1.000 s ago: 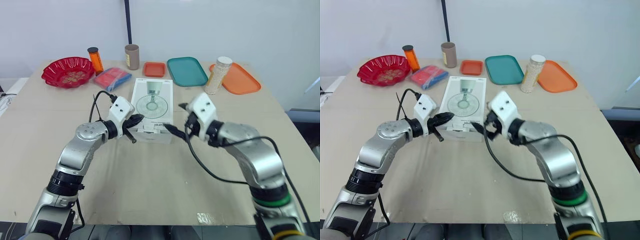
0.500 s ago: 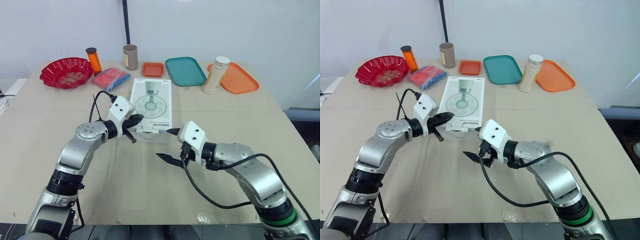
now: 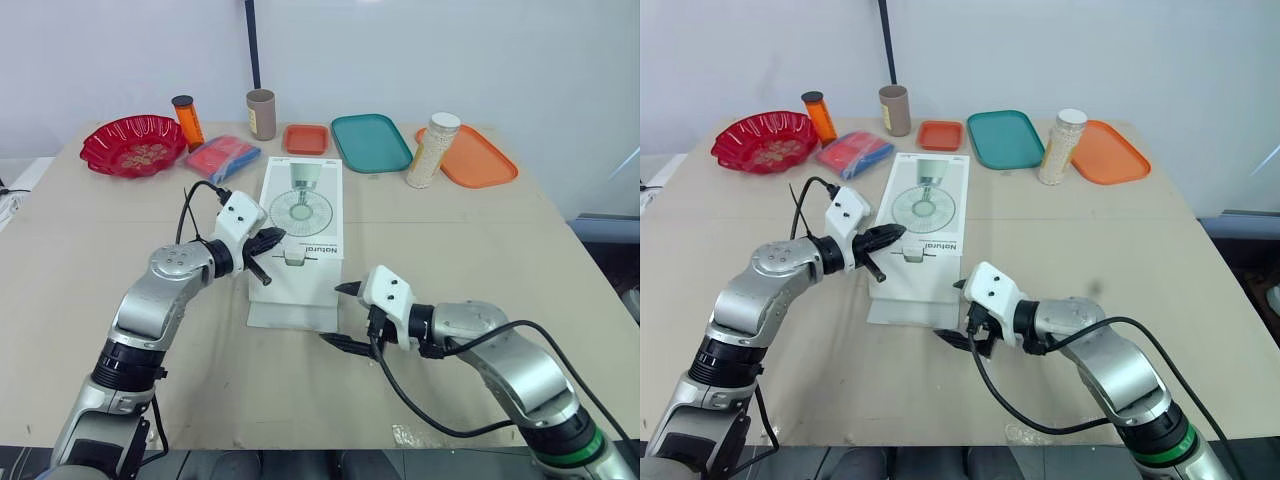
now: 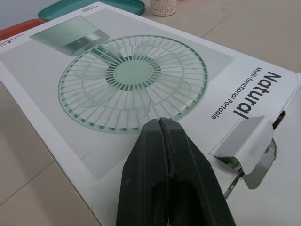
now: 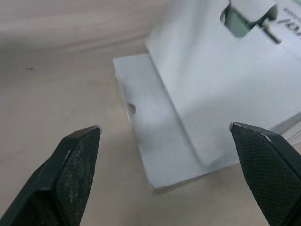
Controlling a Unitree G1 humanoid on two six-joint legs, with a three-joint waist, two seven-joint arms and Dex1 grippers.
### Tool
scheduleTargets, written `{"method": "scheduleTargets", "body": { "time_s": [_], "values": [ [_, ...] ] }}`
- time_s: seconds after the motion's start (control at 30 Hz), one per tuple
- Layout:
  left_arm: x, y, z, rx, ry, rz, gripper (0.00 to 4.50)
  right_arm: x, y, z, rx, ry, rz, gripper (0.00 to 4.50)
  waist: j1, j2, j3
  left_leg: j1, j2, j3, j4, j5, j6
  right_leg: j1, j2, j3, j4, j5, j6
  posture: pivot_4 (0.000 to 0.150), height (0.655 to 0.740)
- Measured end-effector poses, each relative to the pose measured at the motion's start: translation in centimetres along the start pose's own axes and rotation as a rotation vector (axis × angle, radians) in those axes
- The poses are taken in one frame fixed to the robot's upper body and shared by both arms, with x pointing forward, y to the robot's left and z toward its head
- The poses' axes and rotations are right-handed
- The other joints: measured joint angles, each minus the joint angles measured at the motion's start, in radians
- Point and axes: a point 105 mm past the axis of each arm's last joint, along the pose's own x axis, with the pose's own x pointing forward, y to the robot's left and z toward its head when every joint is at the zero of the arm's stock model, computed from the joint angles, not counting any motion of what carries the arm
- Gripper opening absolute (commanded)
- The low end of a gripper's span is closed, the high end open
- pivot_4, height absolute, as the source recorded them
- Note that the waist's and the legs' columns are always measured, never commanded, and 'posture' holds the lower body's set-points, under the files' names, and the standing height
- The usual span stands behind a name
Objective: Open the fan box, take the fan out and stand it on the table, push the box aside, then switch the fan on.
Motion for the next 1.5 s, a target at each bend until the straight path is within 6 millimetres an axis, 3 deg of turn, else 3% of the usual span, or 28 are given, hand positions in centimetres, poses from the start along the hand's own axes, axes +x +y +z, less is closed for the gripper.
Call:
{"method": "scheduleTargets", "body": {
  "time_s": [0.17,0.4,0.53,0.73,1.0,1.2,1.33,1.37,1.5],
  "values": [
    [-0.5,0.5,-0.1,0.001,0.009,0.014,0.04,-0.2,0.7,-1.3,0.014,0.043,0.022,4.50,0.000,0.000,0.000,0.000,0.000,0.000,0.000,0.000,0.000,0.000,0.000,0.000,0.000,0.000,0.000,0.150,0.7400],
    [-0.4,0.4,-0.1,-0.003,0.005,0.012,0.04,-1.5,-1.0,-1.2,0.113,0.021,-0.070,4.50,0.001,0.000,0.000,0.000,0.000,0.000,0.000,0.000,0.000,0.000,0.000,0.000,0.000,0.000,0.000,0.150,0.7400],
    [-0.3,0.3,-0.1,-0.006,0.002,0.009,0.04,-1.0,-1.0,-1.6,0.125,0.031,-0.091,4.50,-0.001,0.000,0.000,0.000,0.000,0.000,0.000,0.000,0.000,0.000,0.000,0.000,0.000,0.000,0.000,0.150,0.7400],
    [-0.2,0.3,0.0,-0.006,-0.002,0.017,0.04,0.3,-1.3,0.6,0.124,-0.065,-0.085,4.50,0.000,0.000,0.000,0.000,0.000,0.000,0.000,0.000,0.000,0.000,0.000,0.000,0.000,0.000,0.000,0.150,0.7400],
    [-0.3,0.5,-0.1,-0.027,-0.002,0.041,0.04,0.1,-1.0,0.7,0.152,-0.085,-0.057,4.50,0.000,0.000,0.000,0.000,0.000,0.000,0.000,0.000,0.000,0.000,0.000,0.000,0.000,0.000,0.000,0.150,0.7400],
    [-1.1,2.0,0.4,-0.054,-0.034,0.119,0.04,-0.9,-0.4,1.2,0.143,-0.108,-0.031,4.50,0.000,0.000,0.000,0.000,0.000,0.000,0.000,0.000,0.000,0.000,0.000,0.000,0.000,0.000,0.000,0.150,0.7400],
    [-3.2,5.1,2.2,-0.109,-0.139,0.285,0.04,-0.7,-0.4,2.0,0.143,-0.159,-0.041,4.50,-0.002,-0.001,0.000,0.000,0.000,0.000,0.000,0.000,0.000,0.000,0.000,0.000,0.000,0.000,0.000,0.150,0.7400],
    [-4.6,6.0,3.0,-0.090,-0.172,0.336,0.04,-0.6,-0.5,2.3,0.133,-0.173,-0.047,4.50,-0.002,-0.001,0.000,-0.001,0.001,0.000,0.000,0.000,0.000,-0.001,0.000,0.000,0.000,0.000,0.000,0.150,0.7400],
    [-6.5,6.4,3.6,-0.076,-0.207,0.394,0.04,-0.6,-1.0,3.7,0.090,-0.221,-0.055,4.50,0.000,-0.001,0.000,-0.001,0.000,0.000,0.000,0.000,-0.001,-0.001,-0.001,0.000,0.000,0.000,0.000,0.150,0.7400]
  ]
}}
